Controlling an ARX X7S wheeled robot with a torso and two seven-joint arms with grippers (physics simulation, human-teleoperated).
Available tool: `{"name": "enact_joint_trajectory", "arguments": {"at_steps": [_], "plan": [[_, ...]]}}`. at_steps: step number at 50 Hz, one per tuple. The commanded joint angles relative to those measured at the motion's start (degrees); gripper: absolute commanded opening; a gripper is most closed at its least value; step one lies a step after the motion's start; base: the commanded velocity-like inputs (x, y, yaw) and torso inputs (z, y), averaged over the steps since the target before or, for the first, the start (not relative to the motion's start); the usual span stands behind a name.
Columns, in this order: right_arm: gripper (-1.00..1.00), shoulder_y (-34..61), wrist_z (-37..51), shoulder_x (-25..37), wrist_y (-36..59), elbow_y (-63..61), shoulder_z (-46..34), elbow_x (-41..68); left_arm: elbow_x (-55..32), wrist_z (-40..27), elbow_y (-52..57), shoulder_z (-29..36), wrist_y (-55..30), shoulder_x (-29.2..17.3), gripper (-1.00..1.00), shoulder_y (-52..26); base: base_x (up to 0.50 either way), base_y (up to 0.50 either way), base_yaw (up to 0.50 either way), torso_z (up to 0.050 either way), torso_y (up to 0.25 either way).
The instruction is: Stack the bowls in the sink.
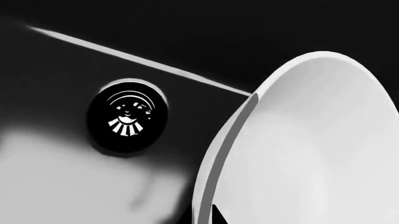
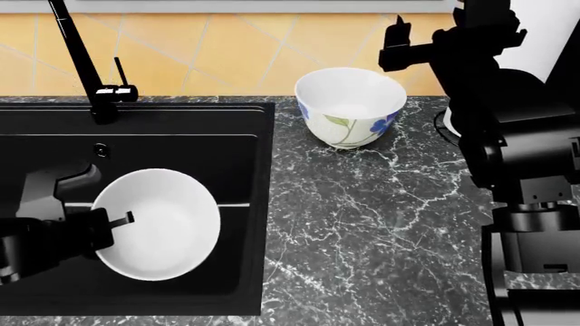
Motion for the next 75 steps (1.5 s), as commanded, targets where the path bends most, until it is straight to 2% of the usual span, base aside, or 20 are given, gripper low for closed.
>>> {"name": "enact_joint_trajectory", "arguments": {"at_steps": [1, 47, 61, 62, 75], "plan": [[1.00, -0.2, 0.1, 0.1, -0.2, 0.1, 0.1, 0.2, 4.0, 1.5, -4.6, 3.7, -1.2, 1.9, -1.00, -3.4, 0.00, 0.00, 0.00, 0.000, 0.000], [1.00, -0.8, 0.7, 0.4, -0.2, -0.2, -0.1, 0.9, 7.9, 4.4, -7.9, 7.2, 0.2, 3.3, -1.00, -2.5, 0.00, 0.00, 0.00, 0.000, 0.000], [1.00, -0.9, 0.7, 0.5, -0.5, -0.1, -0.1, 1.1, 7.4, 3.5, -7.1, 7.0, -0.1, 3.2, -1.00, -2.1, 0.00, 0.00, 0.00, 0.000, 0.000], [1.00, -0.9, 0.7, 0.5, -0.5, -0.1, -0.1, 1.1, 7.4, 3.5, -7.1, 7.0, -0.1, 3.1, 1.00, -2.1, 0.00, 0.00, 0.00, 0.000, 0.000], [1.00, -1.1, 0.8, 0.7, -0.4, -0.3, -0.1, 1.4, 8.1, 4.5, -7.3, 7.6, 0.3, 3.2, 1.00, -2.3, 0.00, 0.00, 0.00, 0.000, 0.000]]}}
